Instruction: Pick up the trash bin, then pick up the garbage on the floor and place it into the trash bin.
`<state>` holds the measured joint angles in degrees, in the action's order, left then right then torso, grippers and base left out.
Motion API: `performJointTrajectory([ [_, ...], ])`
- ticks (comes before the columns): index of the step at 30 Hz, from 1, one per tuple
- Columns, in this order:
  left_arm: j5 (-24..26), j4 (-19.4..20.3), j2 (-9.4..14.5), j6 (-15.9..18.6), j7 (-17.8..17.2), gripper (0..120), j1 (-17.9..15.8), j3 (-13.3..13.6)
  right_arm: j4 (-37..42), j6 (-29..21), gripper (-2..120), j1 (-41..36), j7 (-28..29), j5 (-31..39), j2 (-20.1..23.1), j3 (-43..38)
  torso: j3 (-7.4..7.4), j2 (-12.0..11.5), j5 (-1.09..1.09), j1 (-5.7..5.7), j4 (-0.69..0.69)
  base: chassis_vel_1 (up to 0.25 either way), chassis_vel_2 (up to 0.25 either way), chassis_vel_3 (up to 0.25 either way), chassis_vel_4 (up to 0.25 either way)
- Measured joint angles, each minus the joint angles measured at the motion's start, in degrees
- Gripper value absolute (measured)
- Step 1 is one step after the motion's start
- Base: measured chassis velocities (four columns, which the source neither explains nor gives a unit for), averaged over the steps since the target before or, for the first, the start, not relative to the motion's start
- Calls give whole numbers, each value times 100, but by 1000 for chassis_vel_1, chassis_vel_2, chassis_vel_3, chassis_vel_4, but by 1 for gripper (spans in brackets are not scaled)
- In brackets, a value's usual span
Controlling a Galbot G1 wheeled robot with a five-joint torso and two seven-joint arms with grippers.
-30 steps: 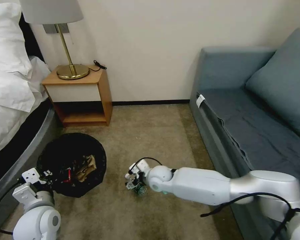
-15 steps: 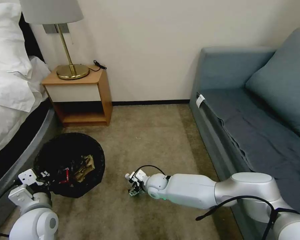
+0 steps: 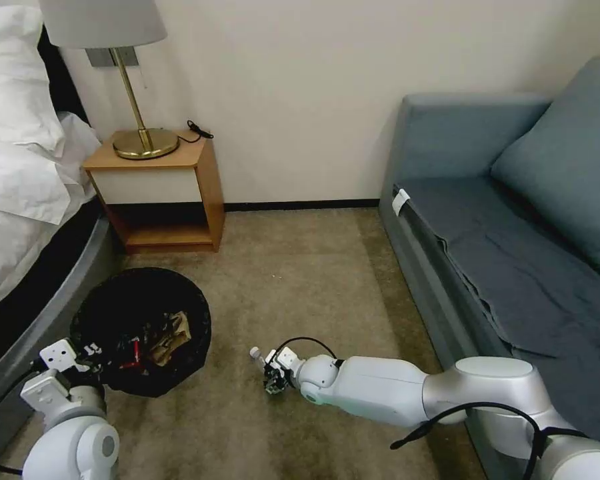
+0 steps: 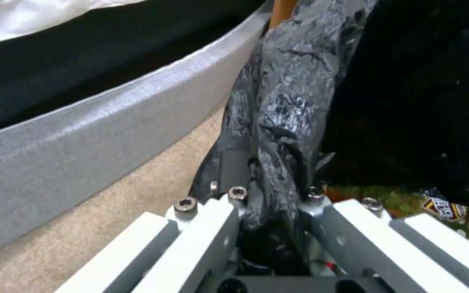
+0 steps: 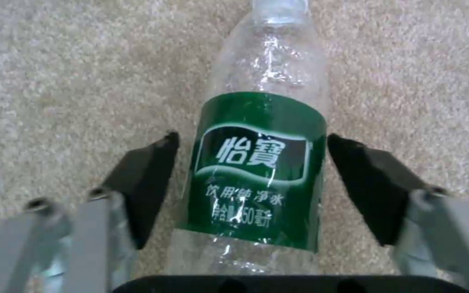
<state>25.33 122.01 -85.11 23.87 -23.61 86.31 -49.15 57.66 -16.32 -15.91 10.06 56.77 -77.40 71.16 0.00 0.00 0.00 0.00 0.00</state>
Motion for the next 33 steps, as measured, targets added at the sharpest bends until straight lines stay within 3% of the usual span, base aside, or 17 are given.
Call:
performJointTrajectory([
  [10, -24, -29, -13, 0, 0, 2, -19, 20, 77, 112, 32, -54, -14, -32, 66, -8, 0, 0, 0, 0, 0, 0, 0, 0, 0],
  [15, -34, -35, -19, 0, 0, 2, -18, 21, 332, 141, 20, -36, 72, -28, 184, -81, 0, 0, 0, 0, 0, 0, 0, 0, 0],
  [21, -38, -29, -19, 7, 1, 2, -19, 23, 977, 103, 16, 141, 249, -23, 524, -420, 0, 0, 1, 0, 2, 0, 0, 0, 0],
  [27, -55, -59, -16, 24, 1, 2, -41, 54, 1950, -22, 16, 375, 525, -217, 1254, -1183, 0, 0, 0, 0, -1, 0, 0, 0, 0],
  [29, -99, -150, -18, 25, 1, 2, -61, 109, 2755, -207, 16, 532, 718, -257, 1662, -1913, 0, 0, -1, 0, -3, 0, 0, 0, 0],
  [33, -141, -198, -26, 25, 1, 2, -90, 153, 3465, -275, 16, 626, 865, -188, 1702, -2398, 0, 1, -1, 0, -1, 0, 0, 0, 0],
])
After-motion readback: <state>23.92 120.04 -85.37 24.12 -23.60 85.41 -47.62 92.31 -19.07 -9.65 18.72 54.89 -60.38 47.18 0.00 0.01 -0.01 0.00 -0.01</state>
